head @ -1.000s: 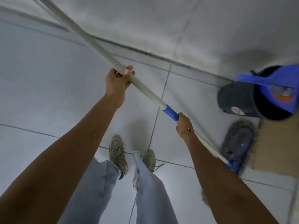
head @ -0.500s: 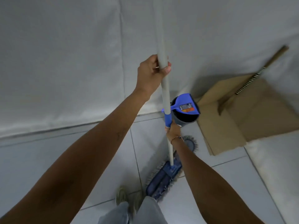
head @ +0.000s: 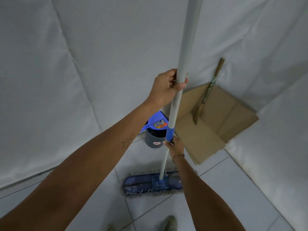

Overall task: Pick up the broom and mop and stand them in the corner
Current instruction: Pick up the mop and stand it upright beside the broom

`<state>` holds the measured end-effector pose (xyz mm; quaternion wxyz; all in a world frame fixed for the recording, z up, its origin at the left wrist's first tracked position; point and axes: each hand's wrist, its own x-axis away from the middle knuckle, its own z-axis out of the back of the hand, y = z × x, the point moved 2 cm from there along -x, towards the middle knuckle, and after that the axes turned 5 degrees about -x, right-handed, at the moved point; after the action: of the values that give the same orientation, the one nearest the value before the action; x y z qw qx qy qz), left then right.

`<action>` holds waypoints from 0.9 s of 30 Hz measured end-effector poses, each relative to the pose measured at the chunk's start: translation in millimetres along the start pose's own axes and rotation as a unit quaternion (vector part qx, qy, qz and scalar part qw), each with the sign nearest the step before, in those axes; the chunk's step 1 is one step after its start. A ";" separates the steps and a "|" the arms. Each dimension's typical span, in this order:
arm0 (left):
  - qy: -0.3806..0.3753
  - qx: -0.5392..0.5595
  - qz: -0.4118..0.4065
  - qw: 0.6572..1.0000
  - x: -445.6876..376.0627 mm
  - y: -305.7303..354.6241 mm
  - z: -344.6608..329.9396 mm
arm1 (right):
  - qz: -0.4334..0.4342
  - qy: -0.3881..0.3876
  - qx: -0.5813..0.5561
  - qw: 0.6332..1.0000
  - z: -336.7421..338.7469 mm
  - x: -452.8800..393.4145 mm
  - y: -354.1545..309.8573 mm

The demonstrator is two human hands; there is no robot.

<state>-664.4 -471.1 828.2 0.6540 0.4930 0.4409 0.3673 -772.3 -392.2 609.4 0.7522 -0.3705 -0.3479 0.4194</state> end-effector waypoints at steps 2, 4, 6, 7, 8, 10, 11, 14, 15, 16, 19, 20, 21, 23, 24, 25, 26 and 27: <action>-0.017 -0.004 -0.007 1.000 -9.6 6.9 -37.5 | -0.002 0.000 0.001 1.000 34.1 -8.7 12.3; -0.041 -0.009 -0.013 0.999 -20.5 16.1 -82.3 | -0.013 0.006 0.003 1.000 68.7 -22.4 27.3; -0.056 -0.012 -0.017 0.998 -34.6 22.8 -117.2 | -0.021 0.025 -0.025 0.999 95.2 -35.7 41.1; -0.053 -0.015 -0.020 0.998 -44.0 26.7 -134.5 | -0.029 0.031 -0.041 0.998 111.7 -44.0 46.7; -0.049 -0.017 -0.023 0.998 -55.3 31.0 -154.5 | -0.035 0.030 -0.049 0.998 131.0 -56.2 52.4; -0.045 -0.025 -0.030 0.998 -72.5 37.6 -184.5 | -0.039 0.023 -0.057 0.997 159.6 -76.6 58.1; -0.044 -0.032 -0.032 0.998 -82.3 39.8 -202.3 | -0.041 0.019 -0.062 0.997 176.0 -87.6 62.6; -0.022 -0.042 -0.035 0.998 -109.6 40.2 -234.7 | -0.055 0.017 -0.072 0.996 209.6 -117.6 73.2; -0.017 -0.041 -0.036 0.998 -115.9 38.0 -237.2 | -0.061 0.017 -0.072 0.995 213.9 -123.6 73.5; -0.015 -0.039 -0.035 0.999 -126.3 35.4 -244.1 | -0.071 0.015 -0.076 0.994 221.4 -134.8 75.5; -0.009 -0.044 -0.039 0.998 -156.6 27.9 -263.3 | -0.069 0.004 -0.091 0.993 236.6 -174.4 80.4; -0.005 -0.044 -0.039 0.998 -166.8 25.5 -268.6 | -0.067 -0.001 -0.089 0.994 241.3 -187.9 82.2; 0.001 -0.043 -0.036 0.998 -180.1 21.9 -273.8 | -0.065 -0.001 -0.088 0.994 246.3 -204.4 84.1; 0.015 -0.036 -0.034 0.999 -206.4 14.3 -282.1 | -0.072 -0.019 -0.086 0.993 252.7 -236.0 85.4; 0.015 -0.037 -0.035 0.999 -218.2 10.0 -286.4 | -0.077 -0.025 -0.076 0.994 256.1 -250.1 84.7; 0.012 -0.039 -0.039 0.998 -229.1 6.1 -291.0 | -0.077 -0.025 -0.063 0.995 259.3 -264.6 86.0; 0.008 -0.042 -0.041 0.998 -243.0 2.0 -295.9 | -0.081 -0.024 -0.055 0.995 263.1 -280.3 85.9; 0.004 -0.044 -0.045 0.998 -257.4 -1.6 -300.7 | -0.083 -0.023 -0.053 0.995 266.2 -295.4 85.9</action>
<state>-1034.5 -610.5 844.2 0.6891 0.4424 0.4482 0.3585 -1146.4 -552.0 602.3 0.7555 -0.3699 -0.4162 0.3453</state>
